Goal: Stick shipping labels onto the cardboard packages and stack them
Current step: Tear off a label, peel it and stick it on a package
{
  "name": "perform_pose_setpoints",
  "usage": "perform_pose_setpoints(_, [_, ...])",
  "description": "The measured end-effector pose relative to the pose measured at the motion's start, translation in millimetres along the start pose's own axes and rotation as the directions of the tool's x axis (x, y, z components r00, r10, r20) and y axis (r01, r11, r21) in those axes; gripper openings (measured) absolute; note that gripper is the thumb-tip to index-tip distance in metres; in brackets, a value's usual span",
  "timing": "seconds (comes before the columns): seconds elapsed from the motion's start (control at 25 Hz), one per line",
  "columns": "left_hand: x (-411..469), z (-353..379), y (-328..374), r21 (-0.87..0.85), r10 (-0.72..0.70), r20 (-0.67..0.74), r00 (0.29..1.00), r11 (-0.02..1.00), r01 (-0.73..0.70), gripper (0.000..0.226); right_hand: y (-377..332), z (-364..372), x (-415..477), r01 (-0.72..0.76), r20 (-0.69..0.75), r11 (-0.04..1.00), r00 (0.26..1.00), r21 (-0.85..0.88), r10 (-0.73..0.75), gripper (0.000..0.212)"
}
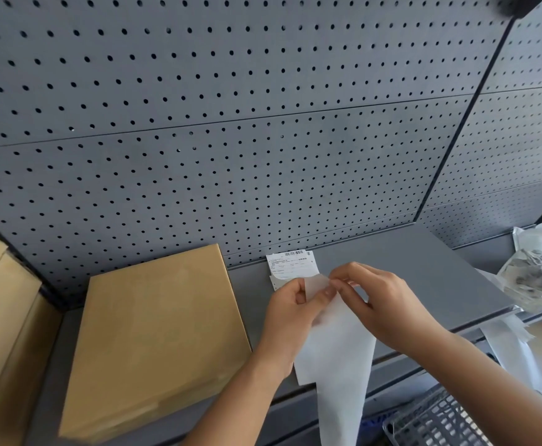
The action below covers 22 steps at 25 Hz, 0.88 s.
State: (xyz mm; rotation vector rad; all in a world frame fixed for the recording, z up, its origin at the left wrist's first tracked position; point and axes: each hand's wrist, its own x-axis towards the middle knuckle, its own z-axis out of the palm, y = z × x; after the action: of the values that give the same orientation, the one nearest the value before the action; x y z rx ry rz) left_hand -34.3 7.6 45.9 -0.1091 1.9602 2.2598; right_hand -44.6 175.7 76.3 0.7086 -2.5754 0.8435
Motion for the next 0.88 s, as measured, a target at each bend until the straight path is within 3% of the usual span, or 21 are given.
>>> perform_pose_setpoints(0.28, [-0.9, 3.1, -5.8, -0.075, 0.022, -0.042, 0.999, 0.997, -0.025, 0.022, 12.0, -7.5, -11.0, -0.091, 0.1, 0.994, 0.991, 0.064, 0.084, 0.036])
perform_pose_setpoints(0.52, [-6.5, 6.0, -8.4, -0.114, -0.013, -0.015, 1.0, 0.993, 0.011, 0.019, 19.8, -14.8, -0.9, -0.206, 0.092, 0.968, 0.977, 0.144, 0.195, 0.011])
perform_pose_setpoints(0.72, [-8.6, -0.1, -23.9, 0.2, -0.032, 0.018, 0.999, 0.979, 0.028, 0.015, 14.5, -22.3, 13.5, -0.252, -0.009, 0.958, 0.967, 0.139, 0.256, 0.007])
perform_pose_setpoints(0.88, [-11.2, -3.2, -27.6, 0.279, -0.133, 0.052, 0.99, 0.954, 0.113, 0.021, 8.8, -28.6, 24.3, -0.207, -0.057, 0.97, 0.975, 0.128, 0.216, 0.018])
